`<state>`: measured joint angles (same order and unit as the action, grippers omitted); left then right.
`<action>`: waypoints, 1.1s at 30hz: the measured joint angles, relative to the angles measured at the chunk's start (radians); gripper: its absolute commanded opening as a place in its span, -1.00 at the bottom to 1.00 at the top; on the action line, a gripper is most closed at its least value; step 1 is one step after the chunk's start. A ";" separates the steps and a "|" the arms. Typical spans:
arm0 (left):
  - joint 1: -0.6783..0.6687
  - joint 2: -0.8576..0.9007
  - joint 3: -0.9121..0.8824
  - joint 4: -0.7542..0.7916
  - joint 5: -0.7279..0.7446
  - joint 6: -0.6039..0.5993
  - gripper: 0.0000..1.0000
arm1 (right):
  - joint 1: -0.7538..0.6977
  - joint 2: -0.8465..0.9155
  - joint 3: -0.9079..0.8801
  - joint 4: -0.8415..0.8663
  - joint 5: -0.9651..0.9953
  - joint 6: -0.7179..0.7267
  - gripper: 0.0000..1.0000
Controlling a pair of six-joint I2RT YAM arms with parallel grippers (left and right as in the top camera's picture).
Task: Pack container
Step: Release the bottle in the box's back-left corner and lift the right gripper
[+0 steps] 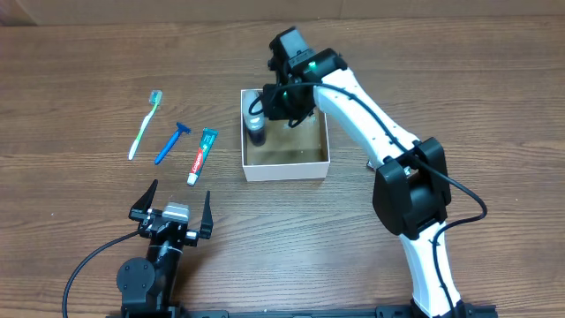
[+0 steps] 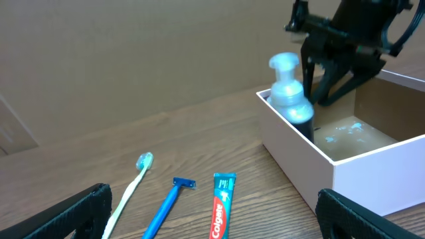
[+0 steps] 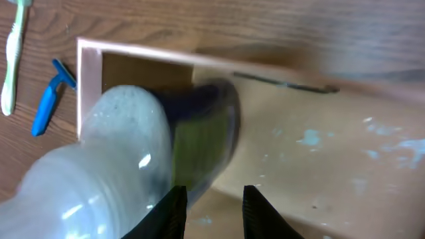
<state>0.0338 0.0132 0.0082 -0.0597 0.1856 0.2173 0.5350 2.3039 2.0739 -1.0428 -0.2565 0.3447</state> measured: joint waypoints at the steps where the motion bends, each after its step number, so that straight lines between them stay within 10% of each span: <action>1: 0.000 0.000 0.000 0.000 0.000 0.000 1.00 | 0.007 0.000 -0.008 0.003 0.000 0.005 -0.39; 33: 0.000 0.000 0.000 0.000 0.000 0.000 1.00 | 0.003 0.000 -0.011 0.089 -0.046 -0.070 -0.27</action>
<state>0.0338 0.0132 0.0082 -0.0597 0.1860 0.2169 0.5381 2.3039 2.0624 -0.9535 -0.3023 0.2749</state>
